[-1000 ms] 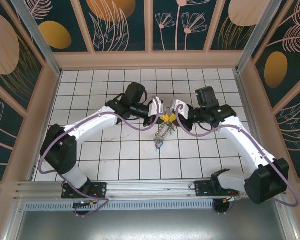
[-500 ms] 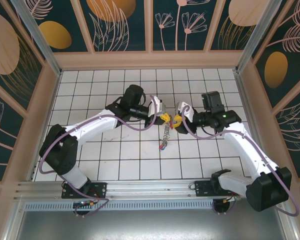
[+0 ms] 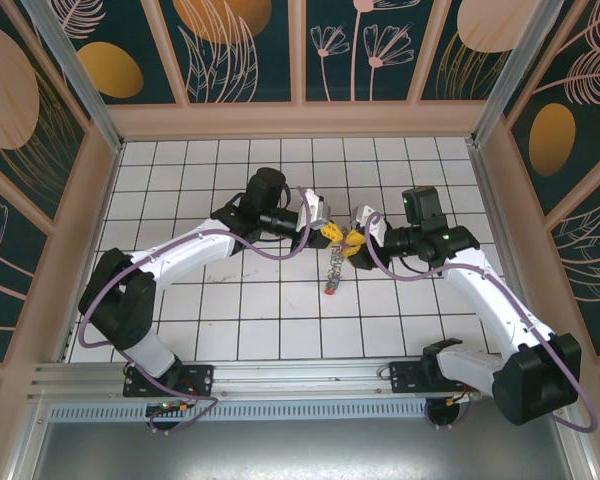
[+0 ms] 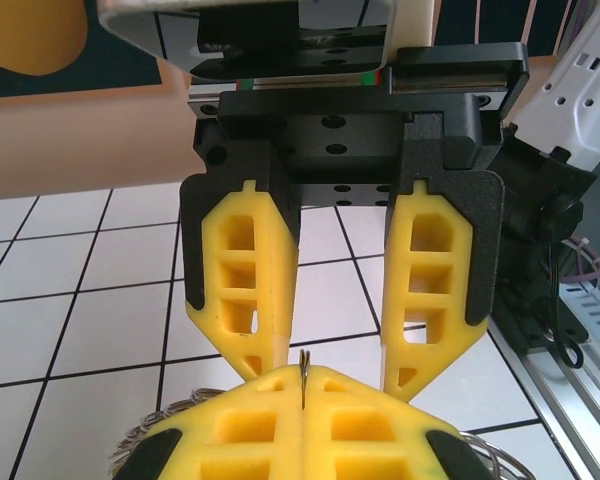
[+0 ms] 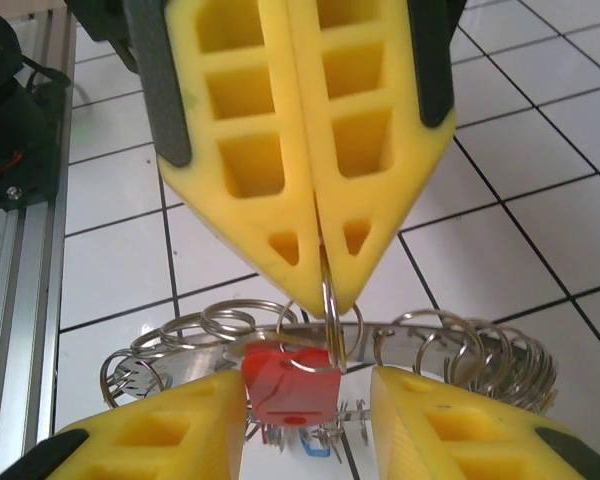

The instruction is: Put the keys on the keyring

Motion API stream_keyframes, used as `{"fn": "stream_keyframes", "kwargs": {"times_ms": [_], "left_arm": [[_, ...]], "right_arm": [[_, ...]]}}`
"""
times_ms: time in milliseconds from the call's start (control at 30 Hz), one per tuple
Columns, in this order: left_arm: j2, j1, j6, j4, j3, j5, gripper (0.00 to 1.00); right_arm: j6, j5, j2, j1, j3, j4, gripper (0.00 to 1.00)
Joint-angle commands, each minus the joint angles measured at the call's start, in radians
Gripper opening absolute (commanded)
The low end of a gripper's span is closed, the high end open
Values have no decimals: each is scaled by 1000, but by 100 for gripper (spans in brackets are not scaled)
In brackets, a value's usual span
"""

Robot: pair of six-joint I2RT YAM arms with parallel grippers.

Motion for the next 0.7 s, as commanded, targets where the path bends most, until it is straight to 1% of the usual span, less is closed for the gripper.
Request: {"fn": "stream_keyframes", "kwargs": {"times_ms": [0, 100, 267, 300, 367, 467, 500, 667], "left_arm": [[-30, 5, -28, 76, -6, 46, 0], [-28, 5, -43, 92, -8, 34, 0], [-30, 6, -54, 101, -8, 22, 0], [-30, 5, -54, 102, -8, 21, 0], [-31, 6, -54, 102, -11, 19, 0], [-40, 7, -59, 109, -18, 13, 0], [-43, 8, -59, 111, -21, 12, 0], [-63, 23, -67, 119, -38, 6, 0]], "right_arm": [[3, -73, 7, 1, -11, 38, 38], [-1, -89, 17, 17, -14, 34, 38], [-4, -70, 41, 41, -8, 2, 36], [-1, -61, 42, 41, -12, 4, 32], [4, -40, 36, 40, -15, 8, 17], [8, -14, 28, 28, -19, 5, 6], [8, -14, 25, 21, -18, 1, 4], [-2, -10, 15, -13, -15, -26, 0]]}}
